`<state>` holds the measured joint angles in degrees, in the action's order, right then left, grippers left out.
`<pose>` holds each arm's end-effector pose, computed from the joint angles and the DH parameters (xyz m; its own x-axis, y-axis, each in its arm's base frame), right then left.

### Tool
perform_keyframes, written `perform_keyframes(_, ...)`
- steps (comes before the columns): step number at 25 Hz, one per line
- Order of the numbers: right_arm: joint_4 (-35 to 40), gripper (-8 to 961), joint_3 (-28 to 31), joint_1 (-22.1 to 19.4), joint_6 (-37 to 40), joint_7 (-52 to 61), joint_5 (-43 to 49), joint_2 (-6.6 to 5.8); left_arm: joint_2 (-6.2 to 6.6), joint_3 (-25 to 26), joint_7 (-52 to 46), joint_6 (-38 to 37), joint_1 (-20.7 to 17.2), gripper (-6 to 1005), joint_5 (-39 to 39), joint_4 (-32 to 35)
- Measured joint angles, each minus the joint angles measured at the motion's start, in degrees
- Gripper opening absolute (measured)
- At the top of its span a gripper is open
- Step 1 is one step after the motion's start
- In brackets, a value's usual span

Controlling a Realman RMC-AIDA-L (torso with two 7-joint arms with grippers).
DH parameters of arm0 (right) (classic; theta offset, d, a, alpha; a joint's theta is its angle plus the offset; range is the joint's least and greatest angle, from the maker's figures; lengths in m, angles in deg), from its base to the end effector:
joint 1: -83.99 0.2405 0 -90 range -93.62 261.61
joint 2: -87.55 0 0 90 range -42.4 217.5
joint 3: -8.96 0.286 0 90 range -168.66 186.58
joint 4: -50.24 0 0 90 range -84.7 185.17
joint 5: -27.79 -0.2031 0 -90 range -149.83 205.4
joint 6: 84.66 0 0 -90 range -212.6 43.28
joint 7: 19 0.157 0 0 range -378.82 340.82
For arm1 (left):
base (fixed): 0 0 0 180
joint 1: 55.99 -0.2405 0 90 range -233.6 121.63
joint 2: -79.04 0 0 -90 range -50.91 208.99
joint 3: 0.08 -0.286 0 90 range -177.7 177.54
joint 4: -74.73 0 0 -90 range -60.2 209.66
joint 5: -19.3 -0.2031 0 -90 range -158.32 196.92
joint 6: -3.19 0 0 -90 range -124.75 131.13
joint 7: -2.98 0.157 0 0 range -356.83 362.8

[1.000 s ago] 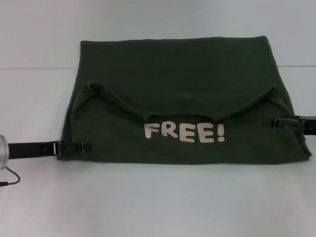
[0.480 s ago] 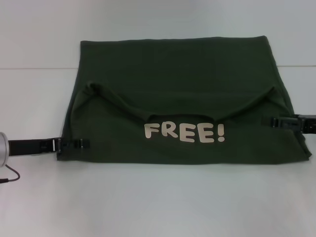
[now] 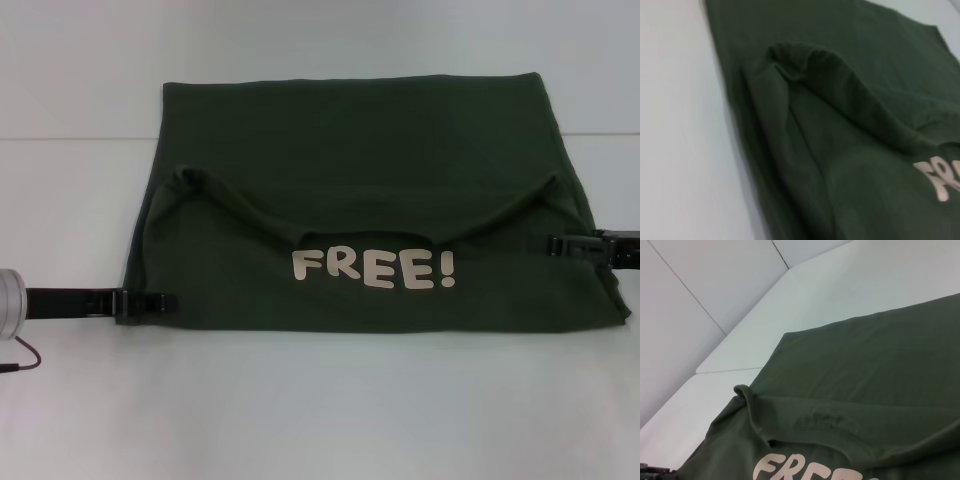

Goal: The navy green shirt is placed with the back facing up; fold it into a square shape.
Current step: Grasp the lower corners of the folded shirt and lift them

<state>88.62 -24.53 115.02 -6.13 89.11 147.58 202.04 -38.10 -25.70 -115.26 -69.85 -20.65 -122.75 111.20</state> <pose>0.3207 0.3780 0.0240 0.4799 -0.6724 -0.5636 -0.8591 -0.4905 -0.1463 -0.3455 0.3750 -0.0066 0.3650 0.8352 0.4114 0.9292 -0.2996 -0.2162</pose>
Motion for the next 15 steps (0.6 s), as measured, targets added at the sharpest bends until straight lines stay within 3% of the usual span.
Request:
perform_keyframes(6, 0.6, 945, 0.0, 0.0, 0.1, 2.2, 0.8, -0.5, -0.19, -0.9, 0.3, 1.4, 0.3, 600, -0.3, 0.1)
perform_keyframes(11, 8.5, 945, -0.7, 1.5, 1.2, 21.4, 12.4, -3.06, -0.16, -1.5, 0.4, 1.2, 0.6, 355, -0.3, 0.1)
perform_keyframes(15, 12.5, 944, -2.2, 4.7, 4.3, 34.5, 20.5, -6.16, -0.11, -1.6, 0.4, 1.0, 0.8, 170, -0.3, 0.3)
